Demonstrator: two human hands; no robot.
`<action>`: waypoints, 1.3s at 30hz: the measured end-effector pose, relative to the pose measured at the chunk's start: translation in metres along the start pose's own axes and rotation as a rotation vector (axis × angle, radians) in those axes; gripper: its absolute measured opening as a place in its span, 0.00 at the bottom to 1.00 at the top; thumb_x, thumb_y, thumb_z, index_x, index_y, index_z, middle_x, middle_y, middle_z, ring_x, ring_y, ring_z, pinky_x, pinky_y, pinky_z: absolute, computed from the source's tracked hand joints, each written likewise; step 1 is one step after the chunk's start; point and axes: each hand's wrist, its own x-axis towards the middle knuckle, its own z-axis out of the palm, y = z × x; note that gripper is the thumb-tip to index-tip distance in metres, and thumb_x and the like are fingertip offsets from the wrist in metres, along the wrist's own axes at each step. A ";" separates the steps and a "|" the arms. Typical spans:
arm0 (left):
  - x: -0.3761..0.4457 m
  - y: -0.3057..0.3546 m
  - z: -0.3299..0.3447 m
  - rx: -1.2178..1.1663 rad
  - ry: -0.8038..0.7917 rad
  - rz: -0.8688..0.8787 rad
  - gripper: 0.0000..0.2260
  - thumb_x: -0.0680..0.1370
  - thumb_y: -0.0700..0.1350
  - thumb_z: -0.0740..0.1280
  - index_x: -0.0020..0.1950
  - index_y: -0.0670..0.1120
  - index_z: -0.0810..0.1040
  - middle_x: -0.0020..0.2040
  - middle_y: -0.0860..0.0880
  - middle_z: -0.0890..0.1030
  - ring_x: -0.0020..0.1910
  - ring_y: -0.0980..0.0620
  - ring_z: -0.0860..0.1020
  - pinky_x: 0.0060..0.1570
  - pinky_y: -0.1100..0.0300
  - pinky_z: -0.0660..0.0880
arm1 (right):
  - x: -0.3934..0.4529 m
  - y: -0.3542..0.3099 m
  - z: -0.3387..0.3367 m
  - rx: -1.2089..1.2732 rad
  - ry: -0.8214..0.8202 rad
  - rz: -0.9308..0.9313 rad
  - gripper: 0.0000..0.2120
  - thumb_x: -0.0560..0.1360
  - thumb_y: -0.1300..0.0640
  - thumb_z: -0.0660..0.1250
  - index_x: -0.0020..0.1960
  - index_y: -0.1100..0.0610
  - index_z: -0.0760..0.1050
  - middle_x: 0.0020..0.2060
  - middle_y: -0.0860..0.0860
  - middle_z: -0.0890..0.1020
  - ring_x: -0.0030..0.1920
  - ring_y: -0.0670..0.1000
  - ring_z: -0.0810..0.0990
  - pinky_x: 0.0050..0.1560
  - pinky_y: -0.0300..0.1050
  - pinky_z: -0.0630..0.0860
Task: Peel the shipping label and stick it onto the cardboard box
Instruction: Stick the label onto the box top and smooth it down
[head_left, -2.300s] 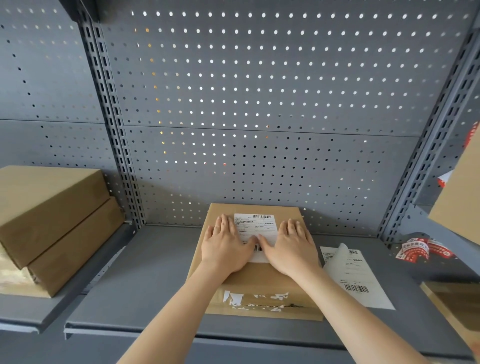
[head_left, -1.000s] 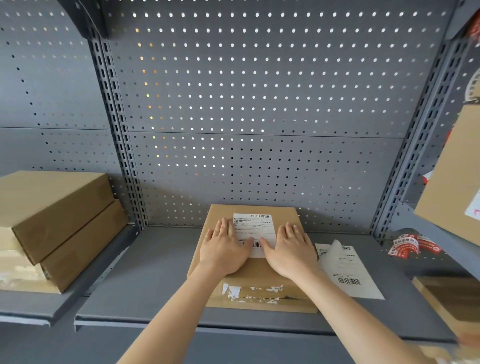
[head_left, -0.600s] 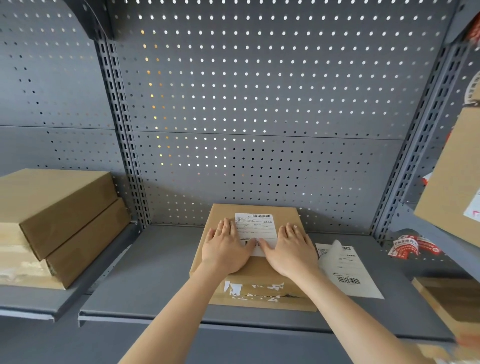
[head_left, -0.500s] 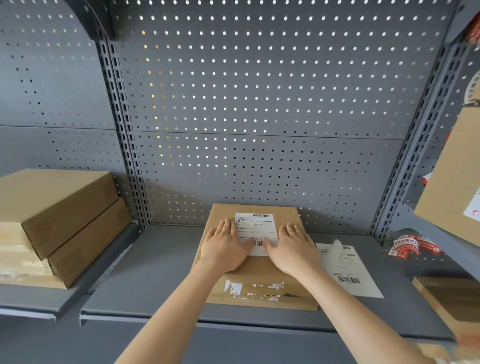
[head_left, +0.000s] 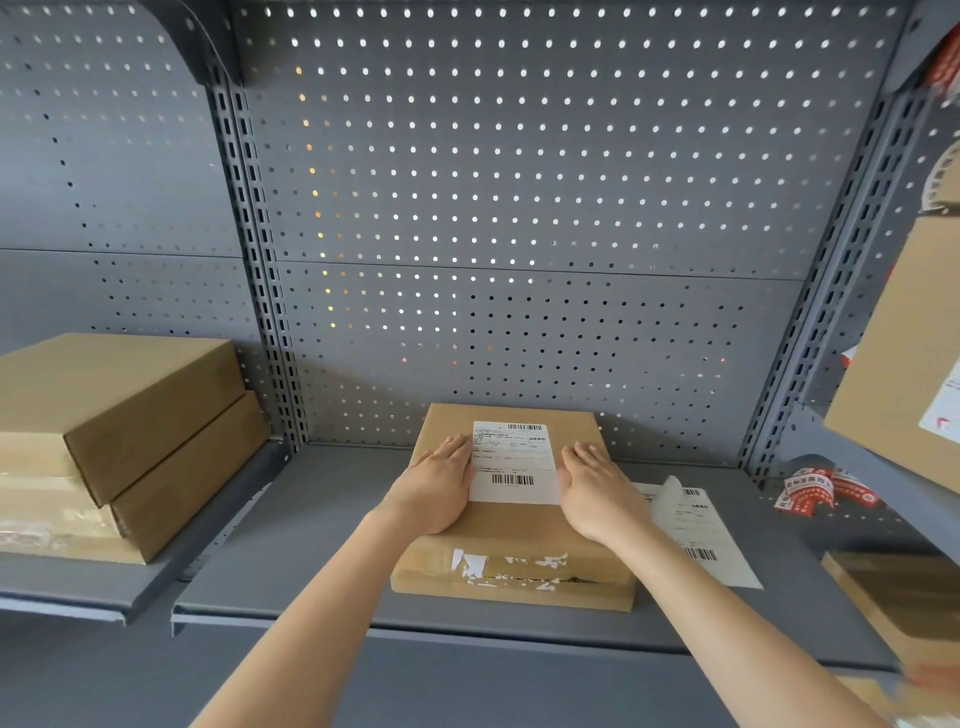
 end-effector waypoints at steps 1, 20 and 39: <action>-0.001 0.001 0.000 0.003 0.019 -0.008 0.22 0.84 0.47 0.46 0.77 0.44 0.53 0.79 0.48 0.54 0.78 0.51 0.51 0.74 0.58 0.49 | -0.002 -0.001 0.000 0.004 0.011 0.015 0.25 0.83 0.51 0.43 0.77 0.60 0.48 0.78 0.54 0.49 0.78 0.52 0.45 0.77 0.50 0.47; -0.010 0.016 0.022 0.104 0.115 -0.145 0.38 0.76 0.67 0.48 0.77 0.43 0.51 0.79 0.48 0.53 0.78 0.53 0.49 0.76 0.52 0.47 | -0.027 -0.028 0.005 -0.039 0.070 0.044 0.38 0.78 0.35 0.44 0.77 0.62 0.51 0.77 0.55 0.54 0.77 0.52 0.50 0.77 0.50 0.48; -0.021 -0.007 0.001 0.104 -0.044 0.020 0.24 0.83 0.52 0.45 0.78 0.47 0.46 0.79 0.52 0.47 0.77 0.57 0.46 0.74 0.61 0.43 | -0.022 0.005 -0.004 0.070 -0.029 -0.101 0.23 0.83 0.55 0.45 0.77 0.52 0.51 0.78 0.46 0.51 0.77 0.46 0.47 0.75 0.46 0.52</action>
